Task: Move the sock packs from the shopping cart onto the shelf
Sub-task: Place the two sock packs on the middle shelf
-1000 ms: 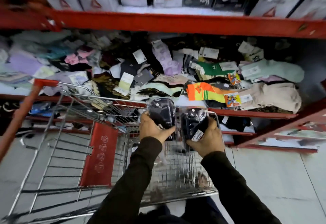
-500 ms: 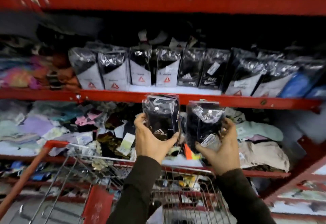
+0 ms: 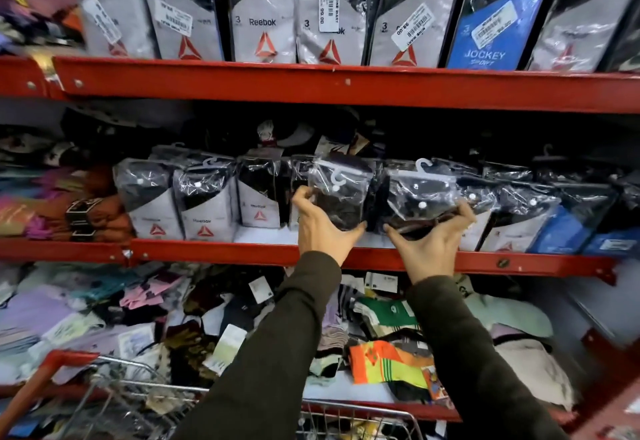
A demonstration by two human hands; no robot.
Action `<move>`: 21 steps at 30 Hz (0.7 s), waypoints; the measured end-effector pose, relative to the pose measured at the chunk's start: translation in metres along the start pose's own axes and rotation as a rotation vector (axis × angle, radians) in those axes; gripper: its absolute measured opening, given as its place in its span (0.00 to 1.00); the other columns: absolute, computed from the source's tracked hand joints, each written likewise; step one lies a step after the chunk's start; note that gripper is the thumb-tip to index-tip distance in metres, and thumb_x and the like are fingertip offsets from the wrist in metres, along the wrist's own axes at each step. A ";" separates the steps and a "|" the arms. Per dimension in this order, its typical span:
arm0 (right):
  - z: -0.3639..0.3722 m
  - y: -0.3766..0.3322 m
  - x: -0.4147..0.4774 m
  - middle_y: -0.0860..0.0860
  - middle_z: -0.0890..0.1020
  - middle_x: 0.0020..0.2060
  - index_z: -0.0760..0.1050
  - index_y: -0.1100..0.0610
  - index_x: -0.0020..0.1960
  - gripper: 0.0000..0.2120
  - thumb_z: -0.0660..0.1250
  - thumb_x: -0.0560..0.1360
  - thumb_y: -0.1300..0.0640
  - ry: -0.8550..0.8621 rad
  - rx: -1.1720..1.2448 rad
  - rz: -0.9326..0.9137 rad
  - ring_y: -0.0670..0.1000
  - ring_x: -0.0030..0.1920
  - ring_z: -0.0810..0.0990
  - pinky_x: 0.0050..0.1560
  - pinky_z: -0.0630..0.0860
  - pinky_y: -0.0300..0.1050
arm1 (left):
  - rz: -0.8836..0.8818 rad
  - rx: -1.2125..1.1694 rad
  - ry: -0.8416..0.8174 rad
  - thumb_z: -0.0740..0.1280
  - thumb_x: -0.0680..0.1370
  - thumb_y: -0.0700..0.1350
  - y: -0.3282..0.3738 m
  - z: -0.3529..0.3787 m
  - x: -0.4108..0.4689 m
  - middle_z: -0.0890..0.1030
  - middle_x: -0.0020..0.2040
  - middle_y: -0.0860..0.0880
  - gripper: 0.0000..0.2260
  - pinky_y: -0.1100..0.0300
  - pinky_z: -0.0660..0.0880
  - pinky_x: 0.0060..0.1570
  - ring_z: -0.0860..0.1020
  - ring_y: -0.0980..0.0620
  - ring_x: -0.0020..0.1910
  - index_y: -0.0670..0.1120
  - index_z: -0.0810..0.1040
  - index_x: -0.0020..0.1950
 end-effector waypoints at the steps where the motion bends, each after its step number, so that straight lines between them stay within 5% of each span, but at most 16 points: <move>1: 0.005 0.007 0.002 0.54 0.65 0.63 0.54 0.60 0.69 0.47 0.82 0.63 0.58 -0.012 -0.032 0.012 0.53 0.67 0.68 0.67 0.53 0.21 | -0.017 0.024 -0.005 0.84 0.62 0.51 -0.004 0.009 0.003 0.74 0.64 0.40 0.45 0.51 0.78 0.61 0.78 0.42 0.62 0.43 0.58 0.67; 9: 0.019 0.023 -0.005 0.62 0.66 0.67 0.58 0.65 0.74 0.47 0.80 0.66 0.50 0.009 -0.333 -0.009 0.60 0.68 0.69 0.69 0.70 0.49 | -0.015 0.309 -0.057 0.80 0.67 0.58 -0.008 0.042 0.001 0.72 0.68 0.43 0.41 0.52 0.78 0.54 0.80 0.43 0.61 0.44 0.61 0.69; 16: 0.010 0.025 -0.035 0.62 0.62 0.70 0.55 0.64 0.77 0.41 0.74 0.73 0.53 0.070 -0.293 0.007 0.56 0.71 0.63 0.75 0.60 0.43 | 0.087 0.038 -0.130 0.75 0.76 0.46 -0.031 0.019 -0.025 0.66 0.76 0.45 0.37 0.55 0.68 0.74 0.68 0.48 0.75 0.46 0.57 0.78; 21: 0.002 0.044 -0.116 0.61 0.61 0.68 0.69 0.63 0.65 0.21 0.70 0.74 0.64 -0.003 -0.132 -0.045 0.33 0.68 0.59 0.69 0.53 0.21 | 0.130 -0.105 -0.024 0.68 0.79 0.37 -0.090 -0.016 -0.105 0.74 0.64 0.49 0.18 0.52 0.75 0.64 0.75 0.51 0.63 0.46 0.72 0.68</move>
Point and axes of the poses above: each hand's wrist, its own x-axis towards the middle knuckle, its own z-axis out of the palm, y = z × x, the point moved 4 cm from there along x, towards the middle knuckle
